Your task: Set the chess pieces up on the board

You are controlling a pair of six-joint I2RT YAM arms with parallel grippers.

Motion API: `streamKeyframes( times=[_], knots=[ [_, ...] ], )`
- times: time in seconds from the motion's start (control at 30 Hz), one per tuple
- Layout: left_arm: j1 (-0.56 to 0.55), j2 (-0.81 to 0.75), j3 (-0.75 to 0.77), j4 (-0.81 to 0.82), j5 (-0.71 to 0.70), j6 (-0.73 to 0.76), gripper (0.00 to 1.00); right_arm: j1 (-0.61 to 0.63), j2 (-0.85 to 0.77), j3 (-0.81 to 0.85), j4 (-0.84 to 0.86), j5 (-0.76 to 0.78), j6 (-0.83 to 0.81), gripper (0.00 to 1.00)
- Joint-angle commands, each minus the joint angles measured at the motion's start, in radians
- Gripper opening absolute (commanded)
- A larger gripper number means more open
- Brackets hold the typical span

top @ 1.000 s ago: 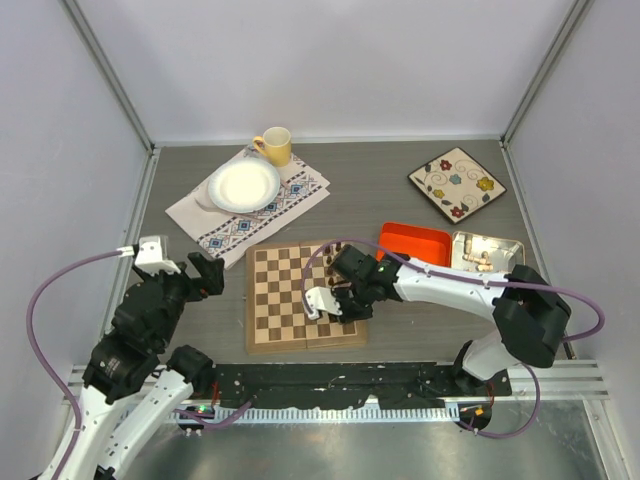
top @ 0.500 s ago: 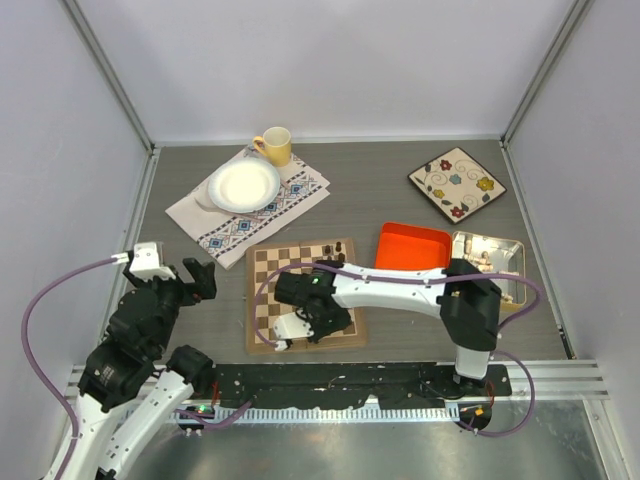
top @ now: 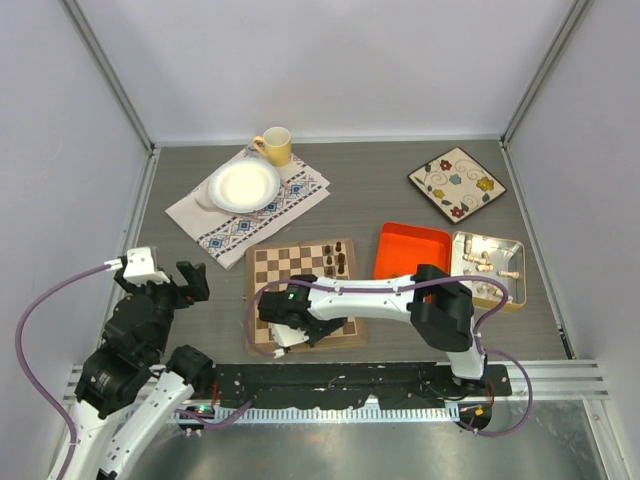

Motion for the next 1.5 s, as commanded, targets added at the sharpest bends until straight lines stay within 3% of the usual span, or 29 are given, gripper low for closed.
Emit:
streamKeyframes(
  times=[0.0, 1.47],
  knots=[
    [0.006, -0.002, 0.015, 0.009, -0.031, 0.013, 0.93, 0.023, 0.015, 0.061, -0.056, 0.051, 0.006, 0.01],
    [0.004, -0.011, 0.010, 0.014, -0.014, 0.011, 0.93, 0.051, 0.157, 0.084, -0.093, 0.140, -0.002, 0.11]
  ],
)
